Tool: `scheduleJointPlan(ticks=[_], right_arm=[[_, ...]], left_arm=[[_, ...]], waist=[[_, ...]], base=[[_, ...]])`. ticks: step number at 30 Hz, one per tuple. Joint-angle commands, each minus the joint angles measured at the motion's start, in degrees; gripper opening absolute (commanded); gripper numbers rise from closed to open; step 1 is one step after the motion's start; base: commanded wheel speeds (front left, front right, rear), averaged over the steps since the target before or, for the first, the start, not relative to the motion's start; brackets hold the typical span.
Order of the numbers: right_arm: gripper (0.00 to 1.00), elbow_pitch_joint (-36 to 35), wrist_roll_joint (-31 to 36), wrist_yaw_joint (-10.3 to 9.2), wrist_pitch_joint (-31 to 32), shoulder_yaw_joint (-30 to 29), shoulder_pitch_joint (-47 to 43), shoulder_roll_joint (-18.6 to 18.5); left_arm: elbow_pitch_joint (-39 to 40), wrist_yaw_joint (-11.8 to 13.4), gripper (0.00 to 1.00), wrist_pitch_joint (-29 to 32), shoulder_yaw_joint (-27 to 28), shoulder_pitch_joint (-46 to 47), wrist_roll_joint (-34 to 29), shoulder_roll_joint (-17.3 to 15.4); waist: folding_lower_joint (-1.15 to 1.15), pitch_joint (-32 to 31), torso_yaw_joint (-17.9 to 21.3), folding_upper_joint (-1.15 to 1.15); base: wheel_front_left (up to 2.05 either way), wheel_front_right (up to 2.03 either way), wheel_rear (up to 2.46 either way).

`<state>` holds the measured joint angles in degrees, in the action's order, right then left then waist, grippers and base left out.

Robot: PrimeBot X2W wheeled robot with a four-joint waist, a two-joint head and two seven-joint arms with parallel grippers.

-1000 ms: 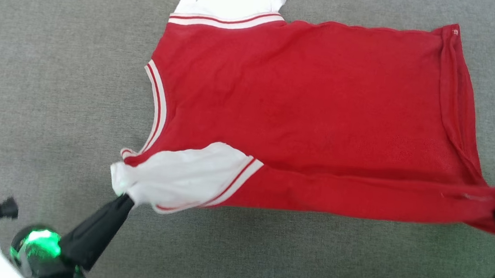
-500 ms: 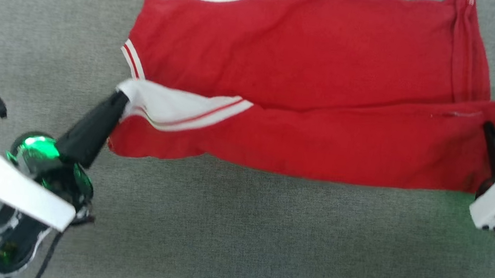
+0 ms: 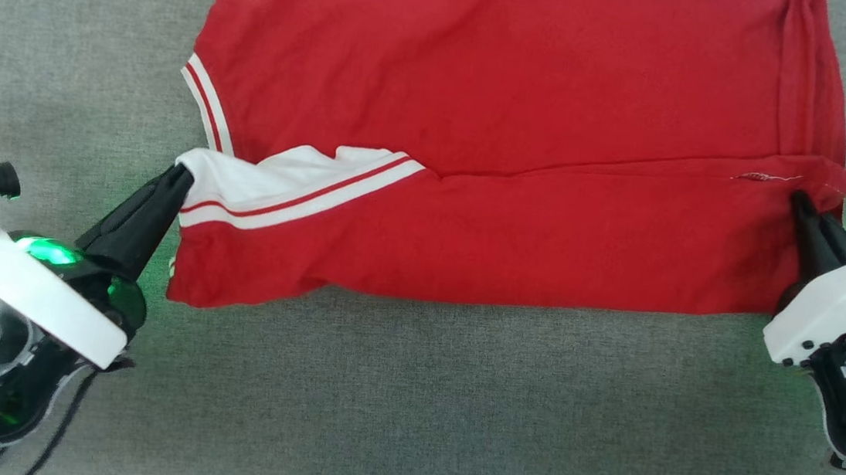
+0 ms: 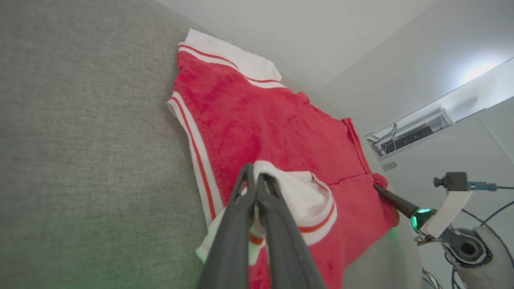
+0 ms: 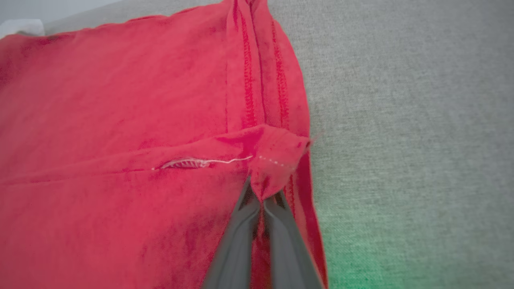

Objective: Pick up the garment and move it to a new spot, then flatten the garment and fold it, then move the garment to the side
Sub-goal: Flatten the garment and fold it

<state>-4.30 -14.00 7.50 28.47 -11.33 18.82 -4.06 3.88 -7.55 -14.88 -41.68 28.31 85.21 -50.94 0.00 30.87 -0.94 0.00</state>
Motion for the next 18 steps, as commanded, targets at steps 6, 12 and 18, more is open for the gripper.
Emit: scheduleJointPlan(ticks=[6, 12, 18], right_arm=[[1.0, 0.5, 0.8, -0.03, -2.7, 0.8, -0.9, -0.2], [1.0, -0.5, -0.6, -0.02, -3.7, 0.5, -2.2, -0.8], [1.0, -1.0, -2.2, -0.02, -3.9, 1.2, -3.6, -1.2]], left_arm=[[-0.9, 0.1, 1.0, -0.3, -4.3, 3.4, -6.5, -6.7], [0.1, 0.1, 1.0, 0.3, -8.0, 6.4, -10.3, -14.7], [2.9, 0.1, 1.0, 10.8, -14.0, 7.1, -8.3, -19.2]], waist=[[0.0, -4.2, 0.4, 0.0], [0.0, -8.1, 0.7, 0.0], [0.0, -9.7, 1.8, 0.0]], base=[[0.0, 0.0, 0.0], [0.0, 0.0, 0.0], [0.0, 0.0, 0.0]])
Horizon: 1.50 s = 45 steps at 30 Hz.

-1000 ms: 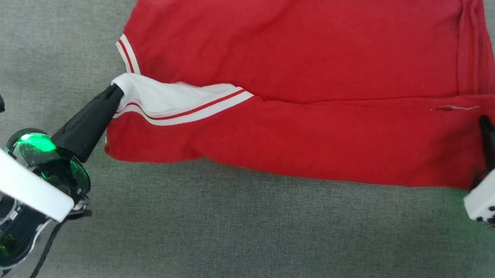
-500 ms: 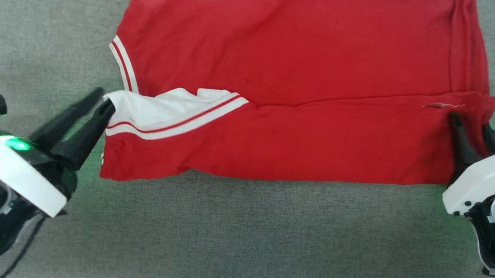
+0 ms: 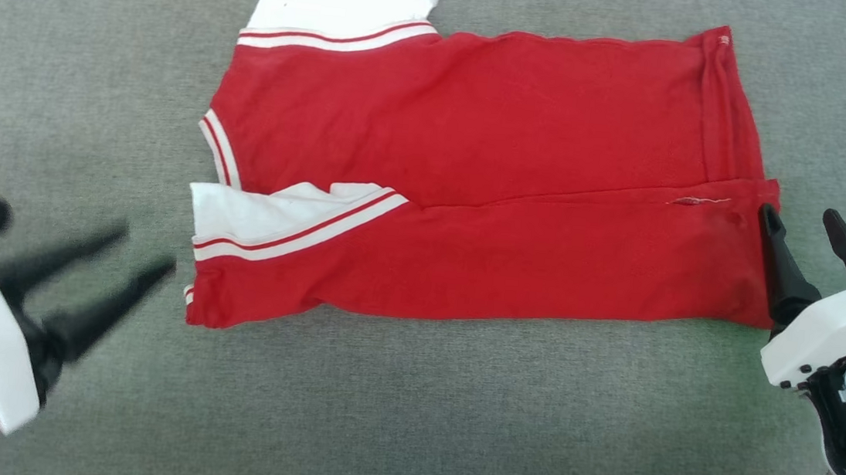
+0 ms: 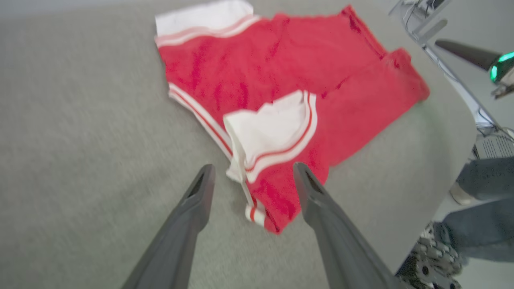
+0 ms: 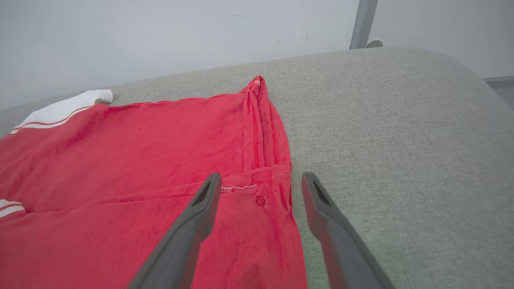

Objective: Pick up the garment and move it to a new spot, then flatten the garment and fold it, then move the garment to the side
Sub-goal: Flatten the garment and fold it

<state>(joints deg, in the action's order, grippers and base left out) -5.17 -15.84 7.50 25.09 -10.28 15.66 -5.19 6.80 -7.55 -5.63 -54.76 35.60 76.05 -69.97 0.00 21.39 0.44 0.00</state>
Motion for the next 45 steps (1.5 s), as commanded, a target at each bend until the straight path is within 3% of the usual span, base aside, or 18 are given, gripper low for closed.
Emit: scheduleJointPlan(ticks=[1, 6, 12, 19, 20, 21, 22, 23, 28, 36, 43, 45], right_arm=[[1.0, -0.1, -0.6, -0.02, -0.6, 0.3, -0.6, 0.0], [1.0, 0.5, -1.1, -0.02, -1.4, 1.6, -0.4, 0.7], [1.0, 0.7, -1.2, -0.02, -2.0, 1.7, -0.3, 1.3], [1.0, 0.5, -1.3, -0.02, -2.8, 2.0, -0.9, 1.8], [1.0, 0.4, -1.4, -0.02, -2.9, 1.9, -0.9, 1.8], [1.0, 0.4, -1.4, -0.02, -2.9, 1.9, -0.9, 1.9], [1.0, 0.4, -1.5, -0.02, -3.0, 1.9, -1.0, 2.0], [1.0, 0.4, -1.5, -0.02, -3.0, 1.9, -1.1, 2.0], [1.0, 1.4, -0.7, -0.02, 0.5, 4.7, -0.9, 1.0], [1.0, 0.3, 0.3, -0.02, 16.7, 9.6, 2.1, -4.6], [1.0, 2.9, 0.6, -0.03, 26.6, 9.8, 5.5, -4.7], [0.45, 3.9, 0.8, -0.03, 27.8, 9.8, 5.5, -4.5]], left_arm=[[0.1, 0.1, 1.0, 4.9, -2.2, -0.5, 1.6, -0.6], [-5.3, 0.1, 1.0, 14.3, -4.9, 0.4, 7.3, 2.1], [-8.1, 0.1, 1.0, 17.3, -5.5, 1.4, 10.9, 4.6], [-9.0, 0.2, 1.0, 20.5, -6.3, 2.1, 12.2, 4.7], [-8.8, 0.2, 0.82, 20.9, -6.5, 2.1, 12.6, 4.7], [-8.5, 0.2, 0.49, 21.4, -6.7, 2.0, 12.7, 4.6], [-8.2, 0.2, 0.3, 21.9, -6.9, 2.0, 12.7, 4.6], [-8.0, 0.2, 0.0, 22.2, -7.0, 1.9, 13.0, 4.7], [-7.9, 0.2, 0.0, 22.4, -6.5, 2.0, 14.0, 4.8], [-7.0, 0.2, 0.0, 21.9, -6.3, 2.1, 13.3, 4.6], [-6.5, 0.2, 0.0, 21.7, -6.3, 3.2, 12.5, 5.6], [-6.7, 0.2, 0.0, 21.6, -6.4, 3.5, 12.3, 6.0]], waist=[[0.0, -0.1, 0.7, 0.0], [0.0, 1.5, 3.3, 0.0], [0.0, 2.8, 5.4, 0.0], [0.0, 3.7, 7.5, 0.0], [0.0, 3.7, 7.6, 0.0], [0.0, 3.7, 7.8, 0.0], [0.0, 3.7, 7.9, 0.0], [0.0, 3.7, 7.9, 0.0], [0.0, 3.5, 8.1, 0.0], [0.0, 4.0, 7.6, 0.0], [0.0, 5.0, 6.5, 0.0], [0.0, 5.1, 6.1, 0.0]], base=[[0.0, 0.0, 0.0], [0.0, 0.0, 0.0], [0.0, 0.0, 0.0], [0.0, 0.0, 0.0], [0.0, 0.0, 0.0], [0.0, 0.0, 0.0], [0.0, 0.0, 0.0], [0.0, 0.0, 0.0], [0.0, 0.0, 0.0], [0.0, 0.0, 0.0], [0.0, 0.0, 0.0], [0.0, 0.0, 0.0]])
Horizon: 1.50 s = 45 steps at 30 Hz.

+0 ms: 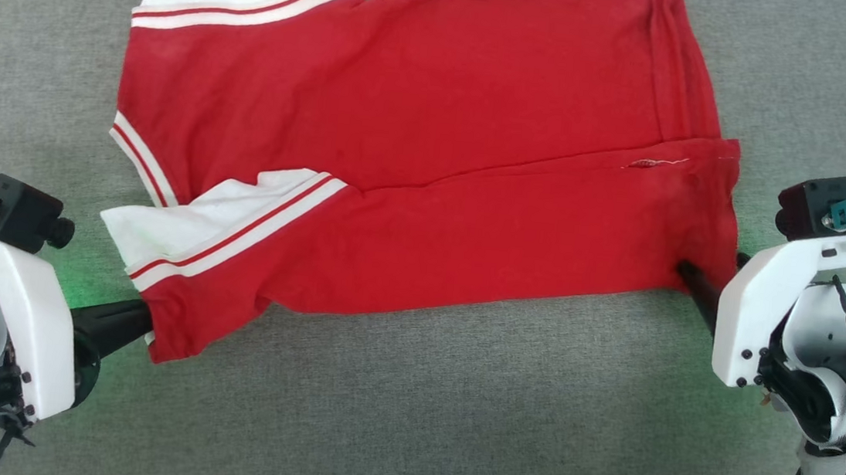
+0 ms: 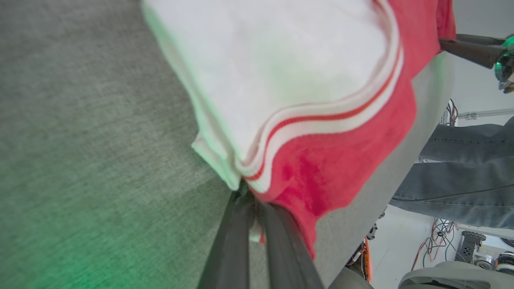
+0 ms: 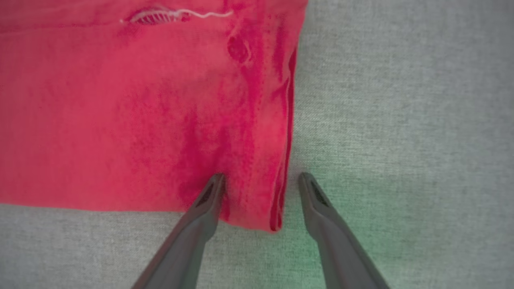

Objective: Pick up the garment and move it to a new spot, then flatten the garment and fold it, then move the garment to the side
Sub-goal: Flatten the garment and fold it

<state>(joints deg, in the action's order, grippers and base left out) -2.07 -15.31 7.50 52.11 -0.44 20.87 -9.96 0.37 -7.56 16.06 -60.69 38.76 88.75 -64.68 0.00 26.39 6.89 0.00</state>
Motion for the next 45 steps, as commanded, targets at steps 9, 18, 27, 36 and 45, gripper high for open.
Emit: scheduleJointPlan(ticks=[9, 18, 27, 36, 45], right_arm=[[0.0, 0.0, -0.9, -0.04, 1.4, -0.8, -2.2, -0.7], [0.0, -8.7, -4.2, -0.03, 6.2, -1.2, -10.3, -4.3], [0.0, -16.7, -7.2, -0.03, 9.0, -2.9, -18.7, -5.7], [1.0, -20.7, -4.8, -0.03, -1.4, -4.8, -17.2, -3.6], [1.0, -17.6, 0.4, -0.02, -23.8, -1.5, -12.3, 2.3]], left_arm=[[0.8, 0.2, 0.0, -0.5, -1.1, -0.7, -0.6, 0.2], [7.9, 0.2, 0.0, -2.5, -3.0, -5.3, -0.1, -5.1], [13.8, 0.2, 0.0, -7.4, -4.5, -9.6, -1.3, -9.0], [11.6, 0.2, 1.0, -13.3, -2.7, -8.4, -2.2, -10.9], [2.4, 0.2, 1.0, -22.0, 3.8, -1.7, -6.0, -11.7]], waist=[[0.0, -1.3, -1.2, 0.0], [0.0, -3.3, -1.5, 0.0], [0.0, -4.0, -2.0, 0.0], [0.0, -4.6, -2.0, 0.0], [0.0, -3.7, 1.4, 0.0]], base=[[0.0, 0.0, 0.0], [0.0, 0.0, 0.0], [0.0, 0.0, 0.0], [0.0, 0.0, 0.0], [0.0, 0.0, 0.0]])
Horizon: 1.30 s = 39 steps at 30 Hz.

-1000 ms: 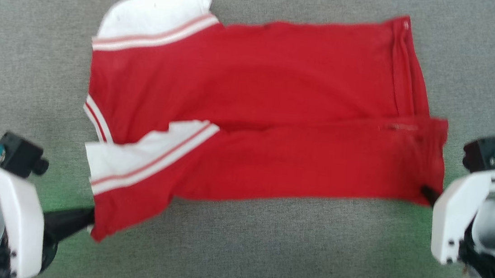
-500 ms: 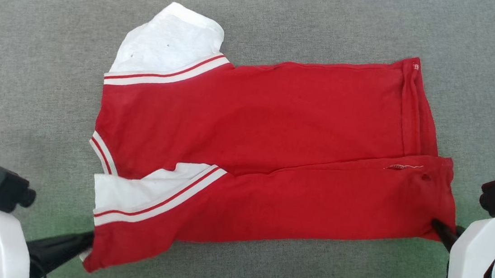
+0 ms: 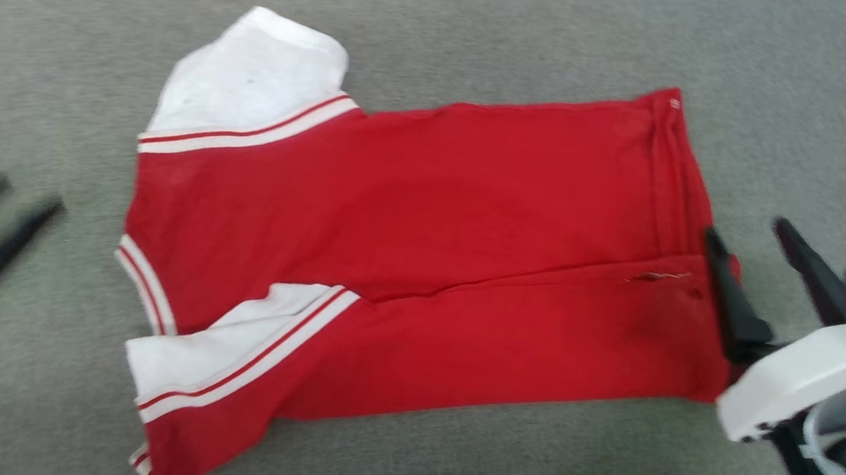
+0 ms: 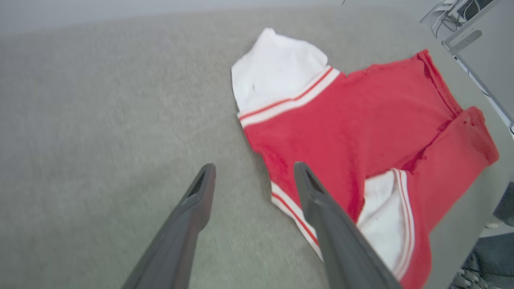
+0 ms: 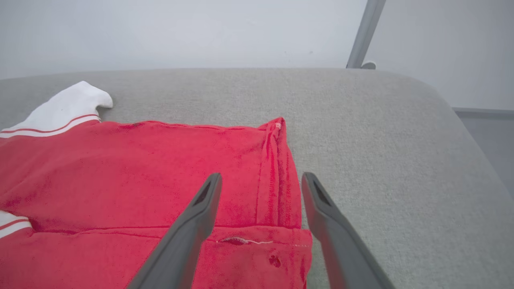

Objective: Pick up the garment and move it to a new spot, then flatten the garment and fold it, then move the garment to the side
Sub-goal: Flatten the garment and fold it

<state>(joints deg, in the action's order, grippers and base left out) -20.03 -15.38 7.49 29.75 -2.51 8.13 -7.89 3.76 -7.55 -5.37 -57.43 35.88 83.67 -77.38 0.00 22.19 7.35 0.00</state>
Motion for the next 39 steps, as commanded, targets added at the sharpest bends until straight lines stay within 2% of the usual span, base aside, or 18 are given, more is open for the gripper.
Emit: scheduleJointPlan(ticks=[1, 6, 8, 14, 17, 25, 28, 30, 31, 34, 39], right_arm=[[1.0, 1.0, 1.3, -0.01, -4.0, 1.2, 1.1, 1.1], [1.0, 4.5, 3.4, -0.02, -13.3, 3.4, 3.3, 4.0], [1.0, 5.1, 3.6, -0.02, -14.4, 3.9, 3.6, 4.3], [1.0, 7.6, 2.0, -0.02, -20.8, 4.0, 4.9, 5.1], [1.0, 8.7, 0.7, -0.02, -22.2, 4.7, 4.2, 5.1], [1.0, 10.7, -1.1, -0.02, -22.6, 6.2, 4.2, 5.1], [1.0, 11.1, -1.2, -0.01, -21.8, 6.7, 5.7, 5.1], [1.0, 11.4, -0.9, -0.02, -20.8, 7.3, 6.9, 5.1], [1.0, 11.7, -0.8, -0.01, -20.0, 7.7, 7.7, 5.1], [1.0, 13.0, -0.6, -0.02, -16.1, 9.2, 11.0, 5.0], [1.0, 17.5, -0.6, -0.02, -5.6, 9.7, 20.1, 5.0]], left_arm=[[-2.5, 0.2, 1.0, -1.2, 1.4, 2.5, -1.5, 2.0], [-9.5, 0.2, 1.0, 1.6, 3.6, 10.2, -4.6, 6.2], [-10.6, 0.2, 1.0, 2.7, 3.7, 11.7, -4.7, 7.0], [-18.8, 0.2, 1.0, 15.4, 2.3, 23.5, -6.6, 11.8], [-20.8, 0.2, 1.0, 22.1, 0.3, 27.7, -7.5, 12.0], [-24.1, 0.1, 1.0, 40.0, -4.4, 33.7, -3.7, 11.4], [-23.2, 0.1, 1.0, 43.4, -6.2, 34.6, -3.8, 11.5], [-22.6, 0.1, 0.38, 43.9, -6.6, 35.4, -3.1, 12.0], [-22.1, 0.1, 0.0, 44.0, -6.9, 35.4, -2.5, 12.4], [-20.9, 0.1, 0.0, 44.5, -7.5, 35.5, -1.2, 12.6], [-19.2, 0.1, 0.0, 42.6, -8.3, 36.5, -1.6, 13.0]], waist=[[0.0, 0.8, 1.6, 0.0], [0.0, 2.9, 5.4, 0.0], [0.0, 3.4, 6.2, 0.0], [0.0, 6.5, 10.7, 0.0], [0.0, 7.6, 12.2, 0.0], [0.0, 9.4, 14.5, 0.0], [0.0, 10.1, 14.7, 0.0], [0.0, 10.6, 14.6, 0.0], [0.0, 10.8, 14.5, 0.0], [0.0, 11.1, 14.1, 0.0], [0.0, 11.7, 12.6, 0.0]], base=[[0.0, 0.0, 0.0], [0.0, 0.0, 0.0], [0.0, 0.0, 0.0], [0.0, 0.0, 0.0], [0.0, 0.0, 0.0], [0.0, 0.0, 0.0], [0.0, 0.0, 0.0], [0.0, 0.0, 0.0], [0.0, 0.0, 0.0], [0.0, 0.0, 0.0], [0.0, 0.0, 0.0]])
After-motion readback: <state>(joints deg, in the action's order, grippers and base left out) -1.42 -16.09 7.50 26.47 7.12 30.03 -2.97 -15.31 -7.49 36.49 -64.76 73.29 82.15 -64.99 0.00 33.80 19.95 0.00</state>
